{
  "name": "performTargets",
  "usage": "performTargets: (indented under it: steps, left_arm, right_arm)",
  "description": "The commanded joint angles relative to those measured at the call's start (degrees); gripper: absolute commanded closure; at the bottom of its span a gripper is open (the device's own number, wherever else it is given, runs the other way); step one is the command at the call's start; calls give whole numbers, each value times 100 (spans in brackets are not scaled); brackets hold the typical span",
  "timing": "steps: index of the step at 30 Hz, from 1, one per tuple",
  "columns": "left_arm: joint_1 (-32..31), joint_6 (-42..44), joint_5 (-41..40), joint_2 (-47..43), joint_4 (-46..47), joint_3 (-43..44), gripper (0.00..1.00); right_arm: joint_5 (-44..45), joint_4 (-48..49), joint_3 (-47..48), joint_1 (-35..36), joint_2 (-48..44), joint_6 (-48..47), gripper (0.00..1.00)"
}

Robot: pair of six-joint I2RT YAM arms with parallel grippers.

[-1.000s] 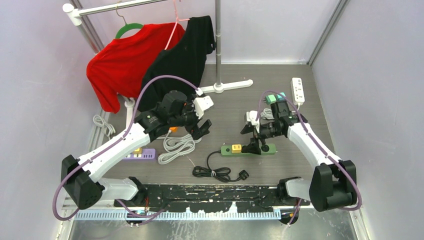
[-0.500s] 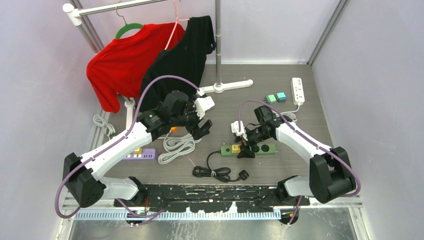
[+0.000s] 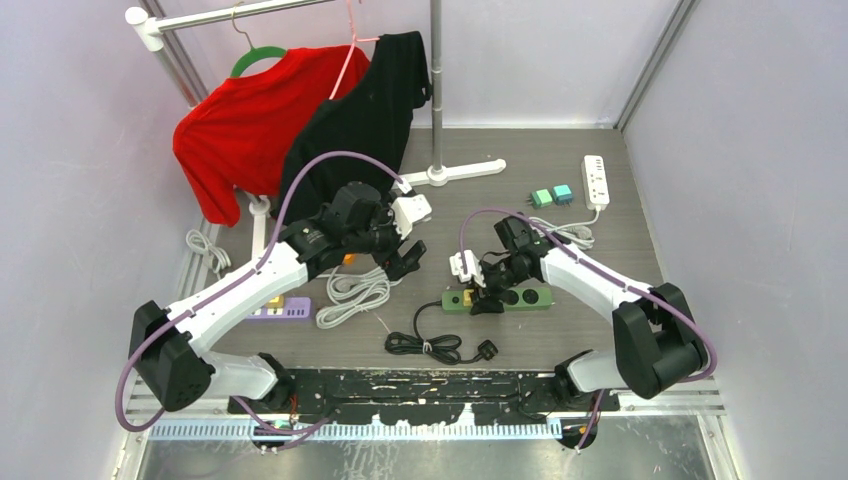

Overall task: Pull the plug off the socket
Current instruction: Remove the plug from the socket.

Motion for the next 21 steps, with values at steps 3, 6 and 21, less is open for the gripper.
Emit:
performTargets:
  steps: [3,6,21]
  left_arm:
    - [-9,107,14,-17,100,18,12]
    - [-7,98,15,-22,105,17,12]
    - [-10,-535,780,-163,1392,-738,1]
  right_arm:
    - [135,163,79,37,6,-25,53]
    - [185,162,101,37,11,-29,74]
    - [-256,-234,39,-618,-530,-807,99]
